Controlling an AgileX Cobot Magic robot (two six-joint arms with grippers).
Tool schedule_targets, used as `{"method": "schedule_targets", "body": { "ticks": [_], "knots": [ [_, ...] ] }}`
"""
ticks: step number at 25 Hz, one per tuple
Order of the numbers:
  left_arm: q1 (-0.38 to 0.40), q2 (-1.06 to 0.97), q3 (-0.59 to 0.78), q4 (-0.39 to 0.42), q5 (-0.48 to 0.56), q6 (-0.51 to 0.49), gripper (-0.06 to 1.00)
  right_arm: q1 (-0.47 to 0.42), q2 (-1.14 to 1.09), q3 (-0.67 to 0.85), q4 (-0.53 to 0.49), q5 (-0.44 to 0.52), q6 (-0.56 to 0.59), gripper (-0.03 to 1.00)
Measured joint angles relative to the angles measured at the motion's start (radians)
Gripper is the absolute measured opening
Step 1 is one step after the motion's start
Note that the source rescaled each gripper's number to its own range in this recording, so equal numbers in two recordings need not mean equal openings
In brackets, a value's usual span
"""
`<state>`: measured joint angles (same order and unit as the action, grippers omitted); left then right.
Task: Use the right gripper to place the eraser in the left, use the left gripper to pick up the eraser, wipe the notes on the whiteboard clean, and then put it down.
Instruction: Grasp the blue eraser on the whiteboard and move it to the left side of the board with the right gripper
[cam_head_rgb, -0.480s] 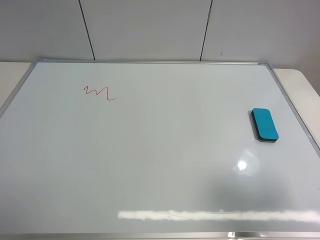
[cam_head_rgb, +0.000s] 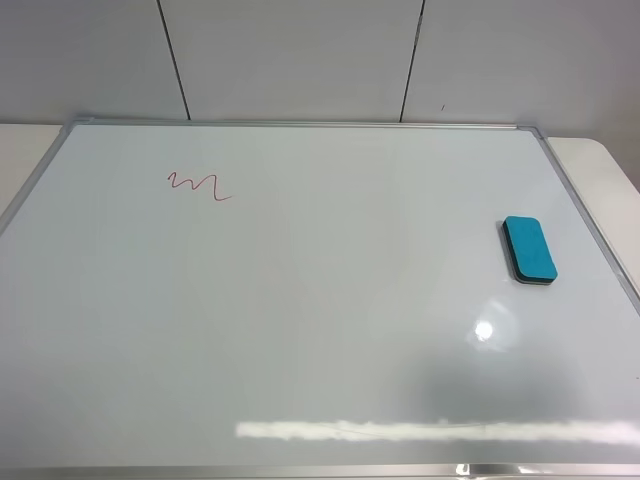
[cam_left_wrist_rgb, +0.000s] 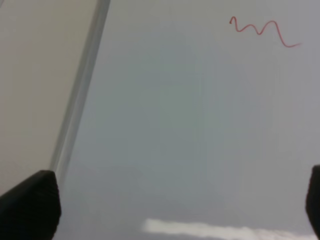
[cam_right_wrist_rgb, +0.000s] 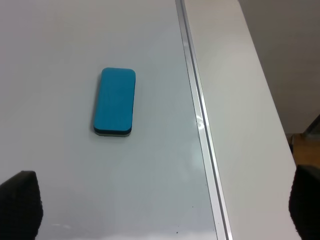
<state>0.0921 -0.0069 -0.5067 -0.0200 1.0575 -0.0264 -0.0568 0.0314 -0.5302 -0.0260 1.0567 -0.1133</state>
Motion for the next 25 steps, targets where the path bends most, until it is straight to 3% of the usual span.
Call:
{"method": "schedule_targets", "body": {
  "ticks": [10, 20, 25],
  "knots": [
    [0.0, 0.0, 0.0, 0.0, 0.0, 0.0, 1.0, 0.0, 0.369, -0.223, 0.056, -0.139, -0.001, 0.98],
    [0.0, 0.0, 0.0, 0.0, 0.0, 0.0, 1.0, 0.0, 0.817, -0.263, 0.056, -0.195, 0.021, 0.98],
    [0.0, 0.0, 0.0, 0.0, 0.0, 0.0, 1.0, 0.0, 1.023, -0.263, 0.056, -0.294, 0.028, 0.98]
  ]
}}
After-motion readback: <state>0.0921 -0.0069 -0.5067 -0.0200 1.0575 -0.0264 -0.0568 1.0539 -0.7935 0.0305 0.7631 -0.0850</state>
